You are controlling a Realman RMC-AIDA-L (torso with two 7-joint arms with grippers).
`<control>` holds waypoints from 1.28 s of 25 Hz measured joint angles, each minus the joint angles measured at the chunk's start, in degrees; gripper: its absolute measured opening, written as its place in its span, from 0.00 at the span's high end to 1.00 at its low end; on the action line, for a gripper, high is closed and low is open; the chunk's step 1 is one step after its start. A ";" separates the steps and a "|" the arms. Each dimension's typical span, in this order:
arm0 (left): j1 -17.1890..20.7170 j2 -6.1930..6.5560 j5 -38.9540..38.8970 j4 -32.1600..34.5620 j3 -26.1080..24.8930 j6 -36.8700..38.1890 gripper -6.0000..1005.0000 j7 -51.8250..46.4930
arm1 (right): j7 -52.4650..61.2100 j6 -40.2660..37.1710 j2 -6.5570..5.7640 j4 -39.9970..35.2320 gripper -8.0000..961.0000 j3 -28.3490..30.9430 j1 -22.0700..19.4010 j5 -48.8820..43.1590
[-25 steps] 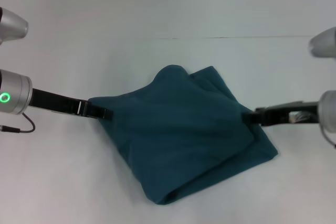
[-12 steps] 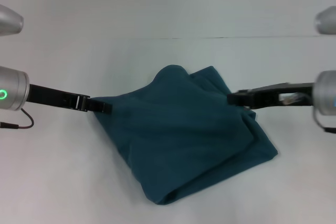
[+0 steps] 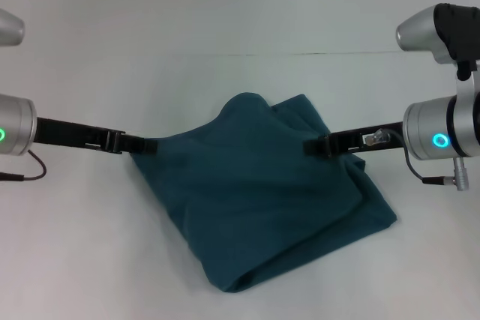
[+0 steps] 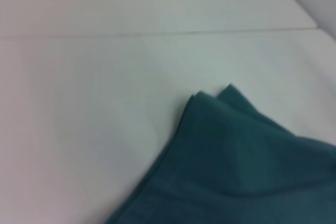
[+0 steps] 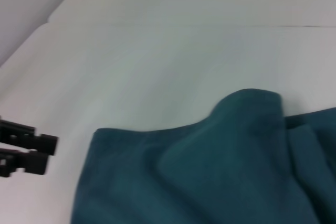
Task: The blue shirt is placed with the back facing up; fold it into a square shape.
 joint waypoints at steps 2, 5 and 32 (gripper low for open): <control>0.34 -0.09 -1.18 0.07 -0.62 -0.16 0.52 1.40 | -0.66 0.45 -0.01 2.81 0.94 1.25 1.24 -0.03; 0.80 -0.17 -2.46 0.08 -1.39 -0.53 0.52 2.84 | -1.24 2.09 -0.07 5.76 0.94 1.96 1.98 -0.81; 8.15 -3.62 -26.73 2.54 -3.81 -1.52 0.53 19.50 | -21.59 -0.66 -0.19 3.36 0.93 13.85 0.93 14.10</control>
